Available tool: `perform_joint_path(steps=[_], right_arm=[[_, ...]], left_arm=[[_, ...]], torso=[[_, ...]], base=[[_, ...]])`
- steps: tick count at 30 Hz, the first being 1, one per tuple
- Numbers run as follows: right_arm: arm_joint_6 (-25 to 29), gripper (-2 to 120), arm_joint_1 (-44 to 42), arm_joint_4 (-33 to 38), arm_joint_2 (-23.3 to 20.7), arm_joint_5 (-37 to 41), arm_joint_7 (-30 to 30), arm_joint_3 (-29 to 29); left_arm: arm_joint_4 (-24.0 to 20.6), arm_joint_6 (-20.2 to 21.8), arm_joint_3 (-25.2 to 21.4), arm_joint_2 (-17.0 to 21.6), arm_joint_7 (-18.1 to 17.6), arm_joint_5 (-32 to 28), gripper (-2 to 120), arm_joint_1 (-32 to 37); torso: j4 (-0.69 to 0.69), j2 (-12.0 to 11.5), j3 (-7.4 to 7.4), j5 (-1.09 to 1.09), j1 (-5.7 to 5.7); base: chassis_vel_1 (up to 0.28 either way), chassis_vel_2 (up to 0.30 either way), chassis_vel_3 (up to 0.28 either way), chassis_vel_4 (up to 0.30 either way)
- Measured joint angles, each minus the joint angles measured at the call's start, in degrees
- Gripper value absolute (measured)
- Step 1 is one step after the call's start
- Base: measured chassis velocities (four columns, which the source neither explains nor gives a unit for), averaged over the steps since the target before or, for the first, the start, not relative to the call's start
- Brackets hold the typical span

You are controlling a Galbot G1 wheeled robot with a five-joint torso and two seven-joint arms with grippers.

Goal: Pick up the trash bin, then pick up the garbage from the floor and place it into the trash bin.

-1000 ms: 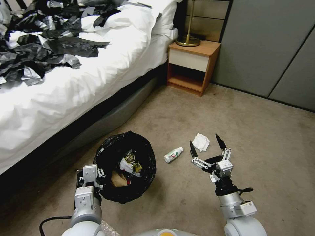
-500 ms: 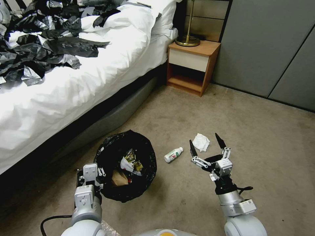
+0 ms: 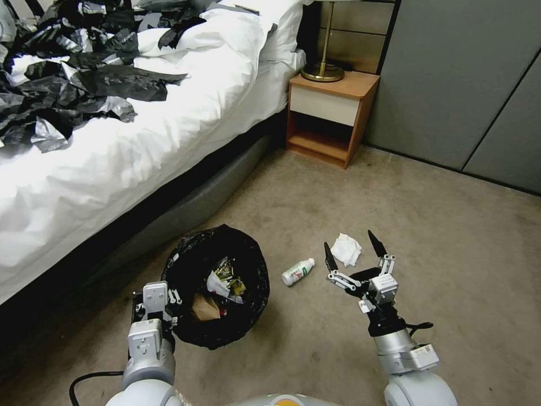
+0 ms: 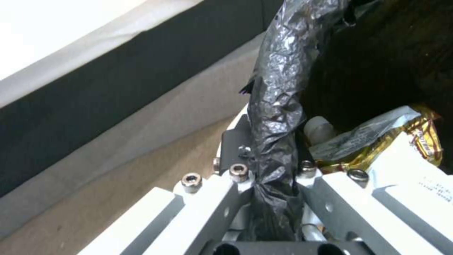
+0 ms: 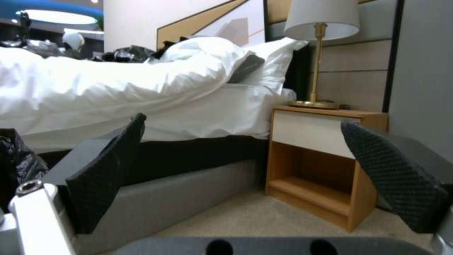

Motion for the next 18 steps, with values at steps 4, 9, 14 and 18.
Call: perform_joint_path(steps=[4, 9, 14, 18], right_arm=[[0.08, 100, 0.09, -0.08, -0.04, 0.22, -0.52, -0.02], [1.33, 100, 0.60, -0.62, -0.19, 0.89, -2.33, 0.15], [1.64, 100, 1.29, -1.10, -0.44, 1.06, -2.38, 0.36], [-1.61, 100, 2.74, -2.15, -1.14, 0.43, -0.40, 1.27]], left_arm=[[-0.07, -0.06, 0.02, 0.00, 0.00, 0.08, 0, 0.14], [-0.07, -0.14, -0.01, 0.00, 0.01, 0.14, 0, 0.18], [-0.08, -0.13, -0.03, -0.01, 0.01, 0.12, 0, 0.01], [-0.08, -0.10, -0.03, 0.02, 0.01, 0.10, 0, -0.10]], torso=[[-0.01, 0.00, 0.00, -0.01, 0.01], [0.00, -0.01, 0.01, 0.02, 0.01], [-0.01, -0.01, 0.00, 0.01, 0.00], [-0.01, -0.01, 0.00, 0.00, 0.00]], base=[[-0.206, 0.192, 0.206, -0.220], [-0.163, 0.178, 0.172, -0.164], [-0.042, 0.020, 0.038, -0.036], [0.020, -0.024, -0.034, 0.011]])
